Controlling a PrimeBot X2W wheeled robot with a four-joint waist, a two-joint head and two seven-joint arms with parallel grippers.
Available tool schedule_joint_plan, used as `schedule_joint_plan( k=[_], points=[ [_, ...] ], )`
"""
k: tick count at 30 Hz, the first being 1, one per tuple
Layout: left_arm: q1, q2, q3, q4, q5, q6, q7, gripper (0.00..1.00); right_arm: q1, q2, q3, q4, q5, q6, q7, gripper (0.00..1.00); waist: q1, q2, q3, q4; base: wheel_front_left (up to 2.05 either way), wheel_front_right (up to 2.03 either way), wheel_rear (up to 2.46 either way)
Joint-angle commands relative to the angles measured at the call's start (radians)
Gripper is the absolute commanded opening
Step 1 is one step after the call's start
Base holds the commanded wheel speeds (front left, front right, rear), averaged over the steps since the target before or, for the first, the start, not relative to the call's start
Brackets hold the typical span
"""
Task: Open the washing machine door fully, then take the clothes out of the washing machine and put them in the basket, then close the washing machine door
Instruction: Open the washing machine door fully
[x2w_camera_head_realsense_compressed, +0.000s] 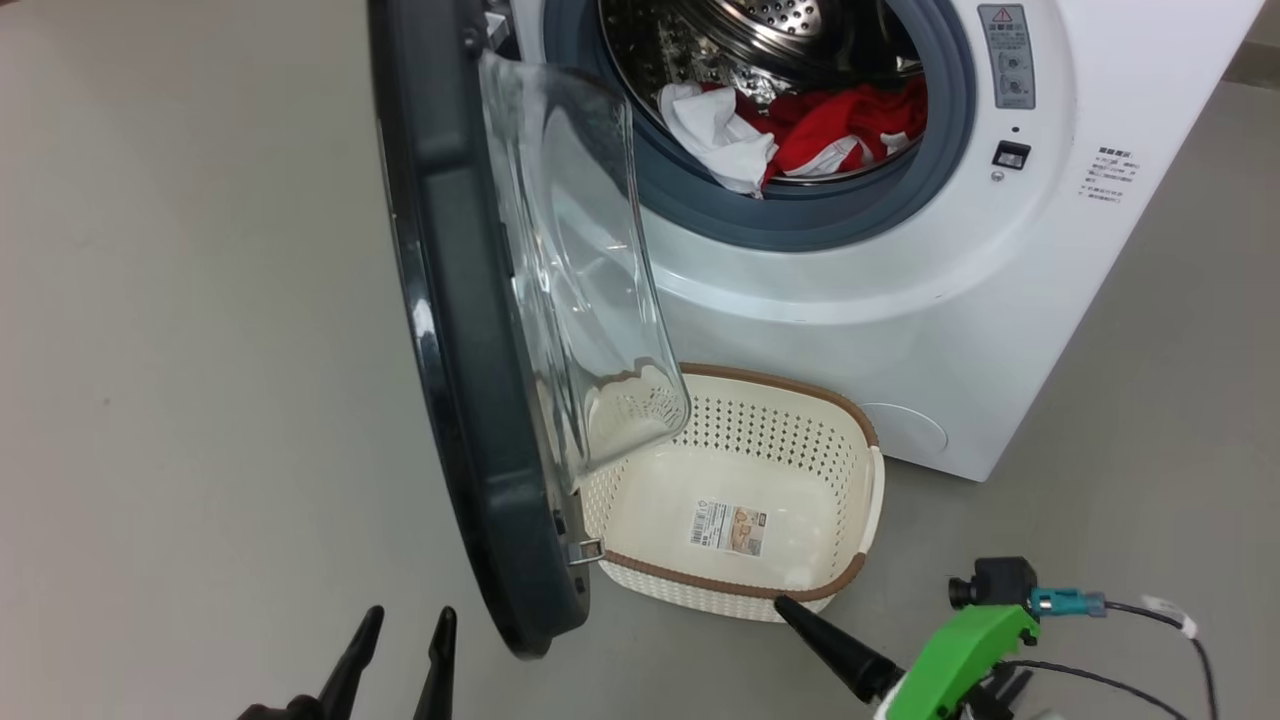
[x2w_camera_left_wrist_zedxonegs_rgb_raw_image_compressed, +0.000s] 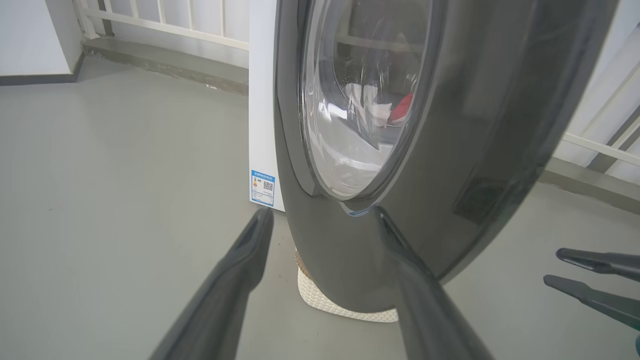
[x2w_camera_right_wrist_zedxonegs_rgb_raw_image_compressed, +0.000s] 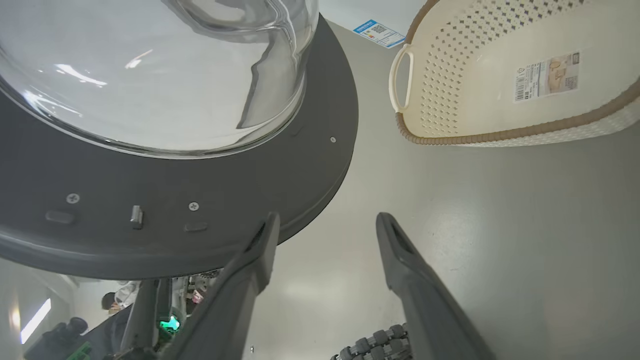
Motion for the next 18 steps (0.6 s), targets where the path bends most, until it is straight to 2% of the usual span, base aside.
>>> schedule_joint_plan(
  k=[1,11,14,17,18],
  points=[
    [-0.029,0.006,0.038,-0.021,0.008,-0.005,-0.012,1.0,-0.002,-0.015,0.032,-0.014,-0.042,0.008,-0.044,1.0,-0.0001,-0.0001,0.003,-0.007,0.0,0.0,0.0],
    [-0.03,0.006,0.04,-0.015,0.008,-0.005,-0.012,1.0,-0.037,-0.103,0.176,0.104,-0.272,0.008,-0.425,1.0,-0.0001,-0.0001,0.002,-0.018,0.0,0.0,0.0],
    [-0.028,0.006,0.04,-0.014,0.009,-0.005,-0.012,1.0,-0.05,-0.117,0.212,0.147,-0.33,0.008,-0.498,1.0,-0.0001,-0.0001,-0.003,-0.019,0.0,0.0,0.0],
    [-0.024,0.006,0.042,-0.014,0.013,-0.005,-0.012,1.0,-0.059,-0.124,0.207,0.179,-0.402,0.008,-0.518,1.0,-0.0001,-0.0001,-0.007,-0.02,0.0,0.0,0.0],
    [-0.022,0.006,0.045,-0.015,0.015,-0.005,-0.012,1.0,-0.056,-0.118,0.13,0.164,-0.477,0.008,-0.519,1.0,-0.0001,-0.0001,-0.007,-0.023,0.0,0.0,0.0]
  ],
)
